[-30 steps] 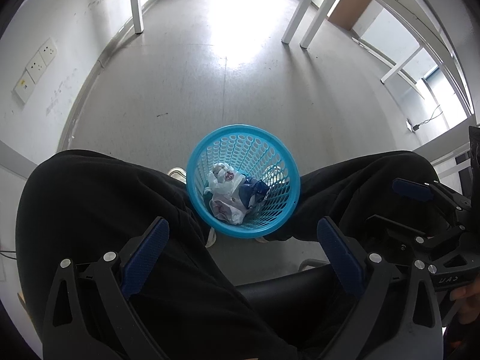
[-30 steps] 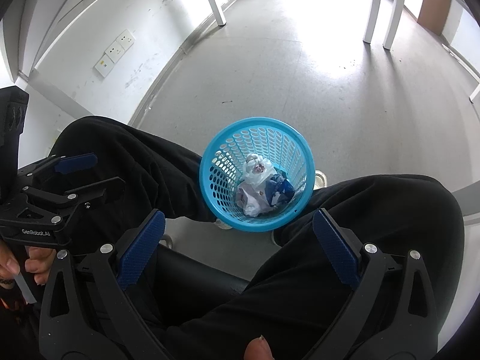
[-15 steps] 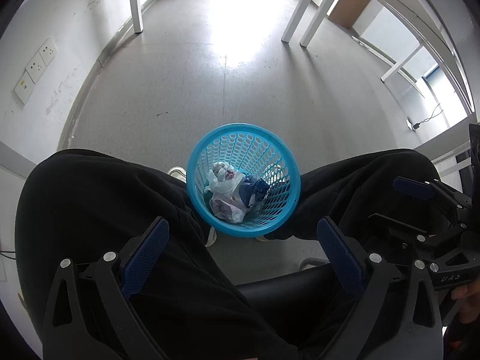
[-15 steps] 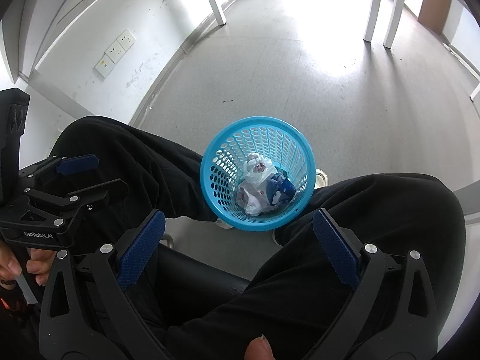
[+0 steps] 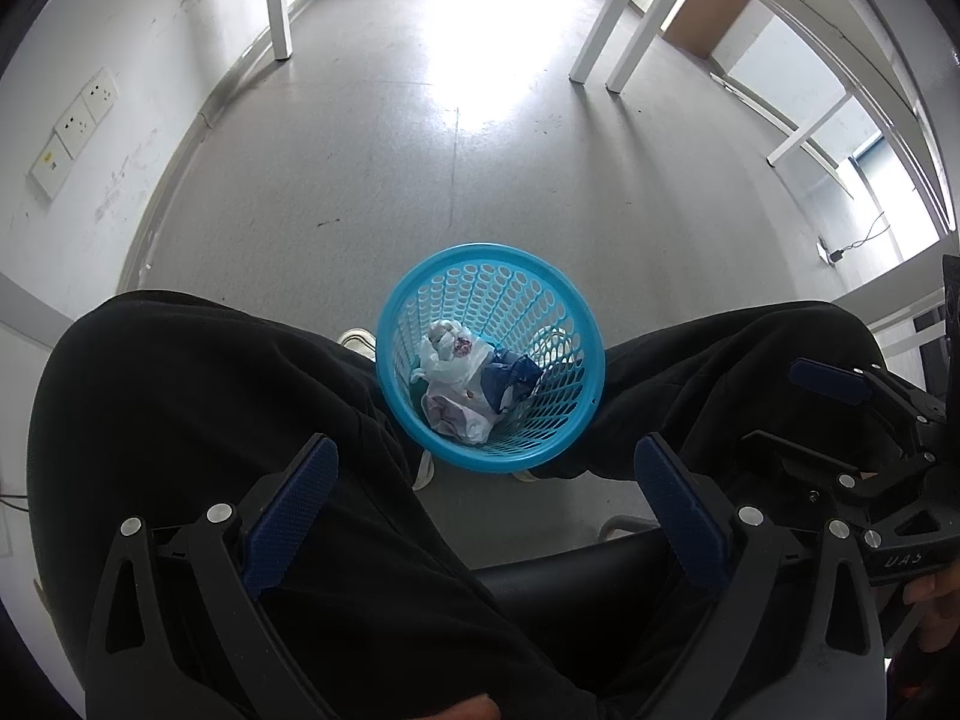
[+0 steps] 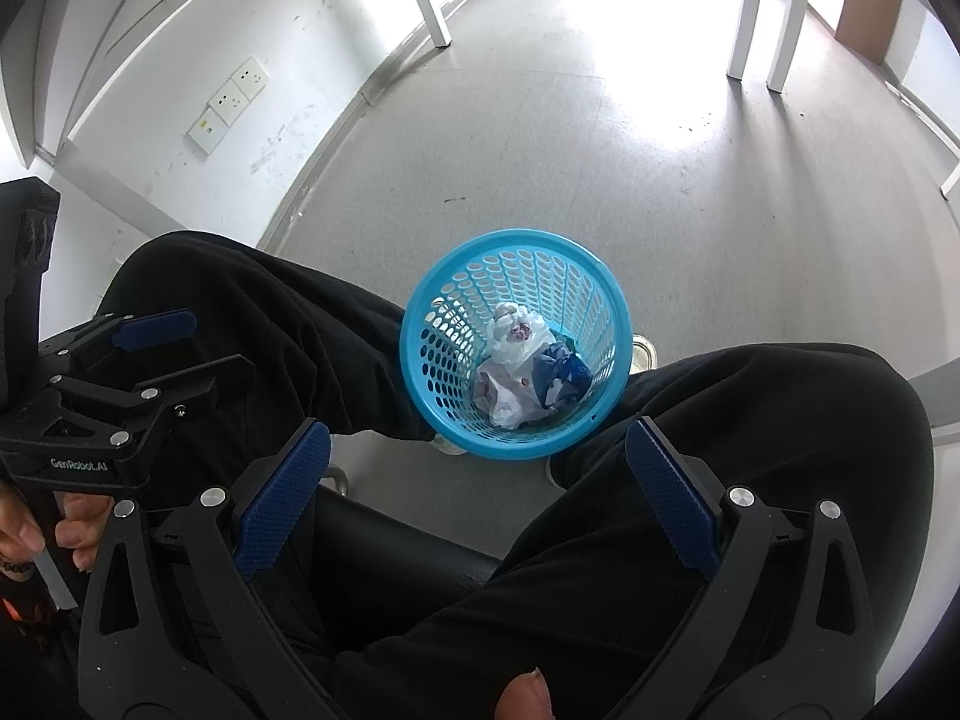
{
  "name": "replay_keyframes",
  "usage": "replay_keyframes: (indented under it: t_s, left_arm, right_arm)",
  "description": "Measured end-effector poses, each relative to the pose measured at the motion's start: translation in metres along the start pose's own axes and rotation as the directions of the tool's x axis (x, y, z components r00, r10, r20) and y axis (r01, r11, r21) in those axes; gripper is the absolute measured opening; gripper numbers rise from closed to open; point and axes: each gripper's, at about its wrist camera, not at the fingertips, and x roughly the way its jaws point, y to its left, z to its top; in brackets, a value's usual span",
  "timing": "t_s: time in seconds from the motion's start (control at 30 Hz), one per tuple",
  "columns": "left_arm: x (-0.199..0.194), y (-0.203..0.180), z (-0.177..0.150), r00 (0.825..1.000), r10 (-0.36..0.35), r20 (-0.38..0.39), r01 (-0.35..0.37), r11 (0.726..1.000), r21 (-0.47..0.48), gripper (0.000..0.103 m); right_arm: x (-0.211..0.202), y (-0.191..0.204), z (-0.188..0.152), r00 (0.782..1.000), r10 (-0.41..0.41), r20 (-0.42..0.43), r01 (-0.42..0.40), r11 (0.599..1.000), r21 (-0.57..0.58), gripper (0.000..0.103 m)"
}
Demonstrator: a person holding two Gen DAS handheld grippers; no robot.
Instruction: Collect trash
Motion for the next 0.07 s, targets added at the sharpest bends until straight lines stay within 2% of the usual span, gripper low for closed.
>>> replay_keyframes:
  t_s: [0.07]
  left_arm:
    - [0.0015, 0.0016, 0.001, 1.0, 0.001, 0.001, -0.001, 1.0, 0.006, 0.097]
  right_arm:
    - [-0.0001, 0.0, 0.0, 1.0, 0.0, 0.0, 0.0, 1.0, 0.001, 0.094]
